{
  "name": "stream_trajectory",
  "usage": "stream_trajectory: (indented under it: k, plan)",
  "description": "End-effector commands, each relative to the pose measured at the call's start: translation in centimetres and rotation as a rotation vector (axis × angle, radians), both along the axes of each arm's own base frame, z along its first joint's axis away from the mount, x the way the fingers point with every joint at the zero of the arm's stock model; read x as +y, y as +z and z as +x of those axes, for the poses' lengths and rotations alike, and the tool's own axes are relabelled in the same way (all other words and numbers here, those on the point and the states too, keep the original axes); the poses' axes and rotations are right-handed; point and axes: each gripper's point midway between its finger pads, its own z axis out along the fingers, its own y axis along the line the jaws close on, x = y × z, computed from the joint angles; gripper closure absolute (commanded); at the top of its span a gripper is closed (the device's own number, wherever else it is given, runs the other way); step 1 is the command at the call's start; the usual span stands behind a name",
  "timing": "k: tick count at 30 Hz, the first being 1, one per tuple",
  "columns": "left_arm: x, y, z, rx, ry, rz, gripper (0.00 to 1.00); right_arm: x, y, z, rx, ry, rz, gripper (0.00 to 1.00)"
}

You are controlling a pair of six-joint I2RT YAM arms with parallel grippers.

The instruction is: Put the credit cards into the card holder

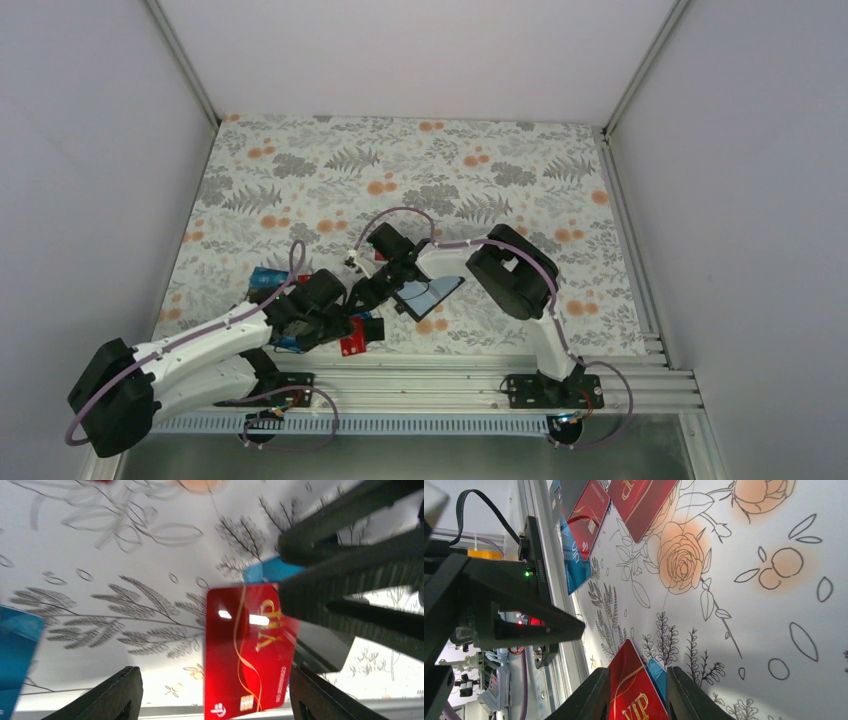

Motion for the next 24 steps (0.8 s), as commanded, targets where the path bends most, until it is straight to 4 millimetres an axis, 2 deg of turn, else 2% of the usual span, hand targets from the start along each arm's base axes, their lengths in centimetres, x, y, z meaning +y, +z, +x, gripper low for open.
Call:
stream_trajectory:
  k: [1, 10, 19, 24]
  plan:
    - [-2.2, 0.7, -1.2, 0.050, -0.096, -0.078, 0.26, -1.3, -2.7, -1.2, 0.024, -0.001, -0.107, 0.69]
    - [-2.5, -1.1, -3.5, 0.138, -0.105, -0.138, 0.29, -1.1, -2.7, -0.9, 0.018, -0.007, -0.114, 0.70]
    - [-3.3, -1.4, -3.0, 0.128, -0.088, -0.152, 0.29, -1.3, -2.9, -1.0, 0.020, -0.009, -0.123, 0.70]
    - [-3.1, -1.2, -3.3, 0.160, -0.112, -0.051, 0.28, -1.4, -2.6, -1.1, 0.014, -0.009, -0.116, 0.70]
